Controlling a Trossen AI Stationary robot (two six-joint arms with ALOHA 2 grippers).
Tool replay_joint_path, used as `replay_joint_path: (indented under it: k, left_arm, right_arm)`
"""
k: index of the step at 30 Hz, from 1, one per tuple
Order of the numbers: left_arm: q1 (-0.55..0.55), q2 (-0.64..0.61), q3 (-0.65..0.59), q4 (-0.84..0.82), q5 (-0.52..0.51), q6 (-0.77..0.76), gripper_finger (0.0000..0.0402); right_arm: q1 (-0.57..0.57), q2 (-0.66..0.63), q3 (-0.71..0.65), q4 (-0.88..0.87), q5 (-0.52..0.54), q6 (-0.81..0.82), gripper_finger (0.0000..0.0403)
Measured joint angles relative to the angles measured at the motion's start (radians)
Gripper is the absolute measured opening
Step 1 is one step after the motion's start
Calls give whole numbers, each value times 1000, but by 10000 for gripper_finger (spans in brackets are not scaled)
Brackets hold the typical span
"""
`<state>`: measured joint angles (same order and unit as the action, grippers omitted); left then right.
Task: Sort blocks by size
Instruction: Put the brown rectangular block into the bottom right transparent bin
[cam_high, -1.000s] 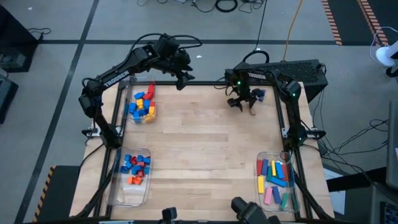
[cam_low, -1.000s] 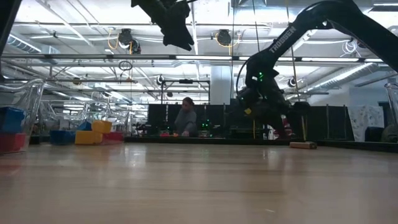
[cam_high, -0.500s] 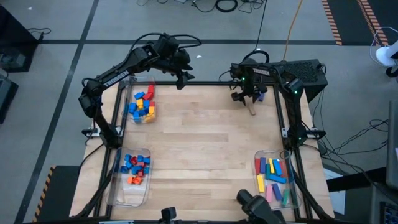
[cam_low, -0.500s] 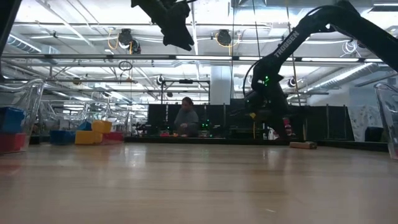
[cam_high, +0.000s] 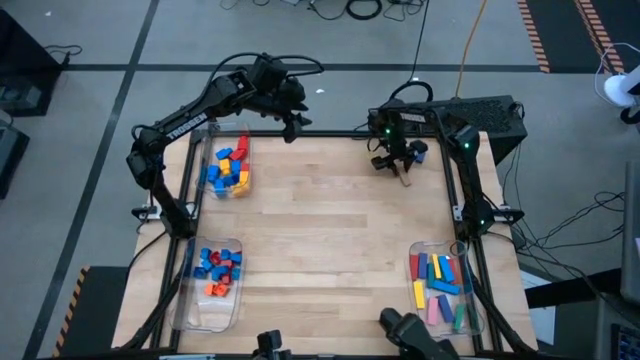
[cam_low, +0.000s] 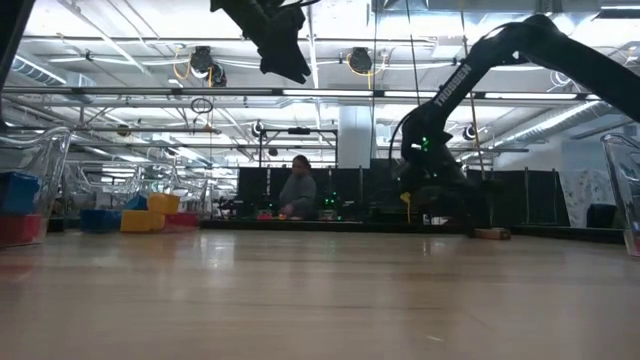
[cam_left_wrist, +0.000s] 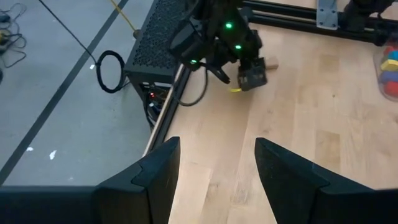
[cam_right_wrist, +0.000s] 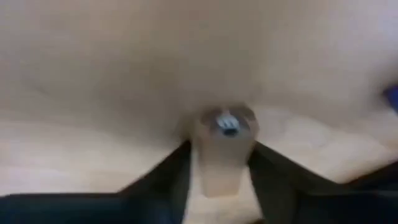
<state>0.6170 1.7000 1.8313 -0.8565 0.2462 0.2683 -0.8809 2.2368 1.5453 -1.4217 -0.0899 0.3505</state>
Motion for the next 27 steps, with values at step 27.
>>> replay_joint_path:
  k: [27]
  left_arm:
    - [-38, 0, 0, 19, -11, -106, 208]
  right_arm:
    - [395, -776, -251, -152, -224, 202, 66]
